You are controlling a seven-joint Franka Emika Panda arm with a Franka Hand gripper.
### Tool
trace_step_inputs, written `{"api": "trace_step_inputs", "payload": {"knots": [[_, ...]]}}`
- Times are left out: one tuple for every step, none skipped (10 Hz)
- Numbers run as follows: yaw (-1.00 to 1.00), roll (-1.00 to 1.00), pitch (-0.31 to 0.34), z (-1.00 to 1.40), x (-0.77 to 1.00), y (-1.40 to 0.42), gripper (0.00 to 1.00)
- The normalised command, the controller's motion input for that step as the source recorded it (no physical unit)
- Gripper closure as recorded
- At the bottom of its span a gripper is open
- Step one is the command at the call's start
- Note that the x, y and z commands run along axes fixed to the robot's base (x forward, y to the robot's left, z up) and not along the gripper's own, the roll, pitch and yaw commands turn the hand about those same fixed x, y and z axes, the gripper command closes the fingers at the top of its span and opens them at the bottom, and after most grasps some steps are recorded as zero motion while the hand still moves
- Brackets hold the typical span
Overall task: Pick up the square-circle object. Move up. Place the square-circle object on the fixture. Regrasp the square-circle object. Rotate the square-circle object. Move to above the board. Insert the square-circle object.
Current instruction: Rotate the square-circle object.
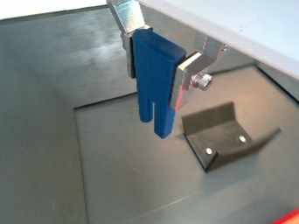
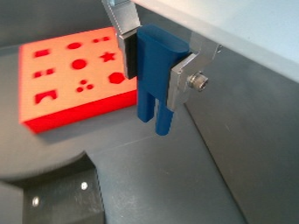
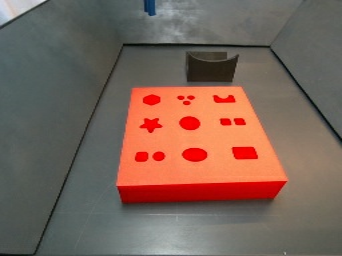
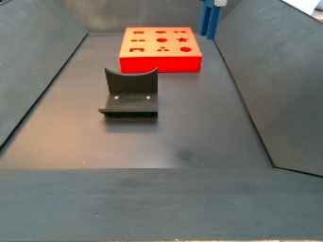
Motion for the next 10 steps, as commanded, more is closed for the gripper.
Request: {"api": "trace_step_inputs", "payload": {"knots": [[-1.0, -0.03, 0.02, 0.0, 0.0, 0.01, 1.0], [-1.0, -0.03, 0.021, 0.0, 0.0, 0.01, 1.0], [-1.0, -0.03, 0.022, 0.0, 0.0, 0.01, 1.0], [-1.0, -0.03, 0.024, 0.0, 0.0, 0.01, 1.0], [-1.0, -0.04, 0.025, 0.0, 0.0, 0.01, 1.0], [-1.0, -0.04, 0.027, 0.0, 0.0, 0.01, 1.0], [-1.0, -0.04, 0.03, 0.0, 0.0, 0.01, 1.0], [-1.0, -0.04, 0.031, 0.0, 0.0, 0.01, 1.0], [-1.0, -0.05, 0.034, 0.0, 0.0, 0.01, 1.0], [-1.0, -0.05, 0.037, 0.0, 0.01, 0.02, 1.0]]}}
